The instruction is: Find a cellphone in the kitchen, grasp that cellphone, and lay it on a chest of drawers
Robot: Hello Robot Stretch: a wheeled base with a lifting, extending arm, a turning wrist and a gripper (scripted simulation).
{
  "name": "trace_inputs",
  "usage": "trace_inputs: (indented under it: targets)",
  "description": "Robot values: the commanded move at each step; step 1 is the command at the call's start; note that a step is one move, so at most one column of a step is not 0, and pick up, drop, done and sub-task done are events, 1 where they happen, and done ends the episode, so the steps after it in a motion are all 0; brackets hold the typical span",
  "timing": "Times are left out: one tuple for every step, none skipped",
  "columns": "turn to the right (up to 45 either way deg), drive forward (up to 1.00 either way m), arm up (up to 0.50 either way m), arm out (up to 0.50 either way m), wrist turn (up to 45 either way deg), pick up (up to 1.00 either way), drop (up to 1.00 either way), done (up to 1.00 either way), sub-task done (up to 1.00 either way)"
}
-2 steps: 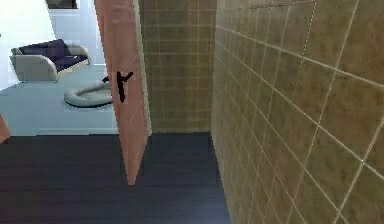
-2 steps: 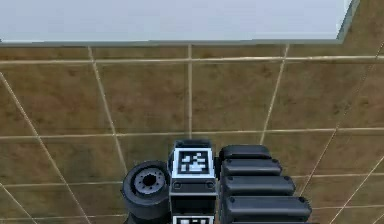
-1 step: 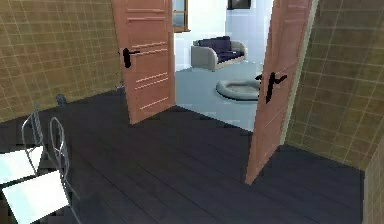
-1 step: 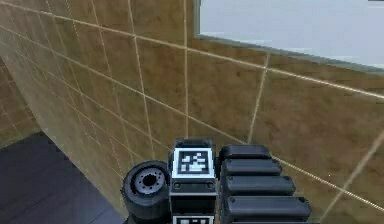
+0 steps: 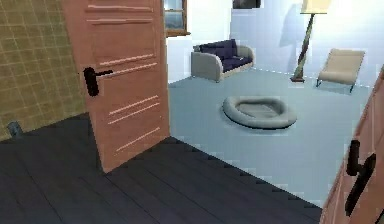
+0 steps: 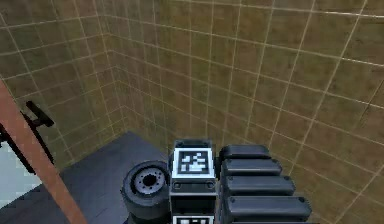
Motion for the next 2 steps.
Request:
trace_inputs:
  targets:
    - [-6.0, 0.00, 0.00, 0.00, 0.0, 0.00, 0.00, 0.00, 0.00]
    - [0.0, 0.60, 0.00, 0.00, 0.0, 0.00, 0.00, 0.00, 0.00]
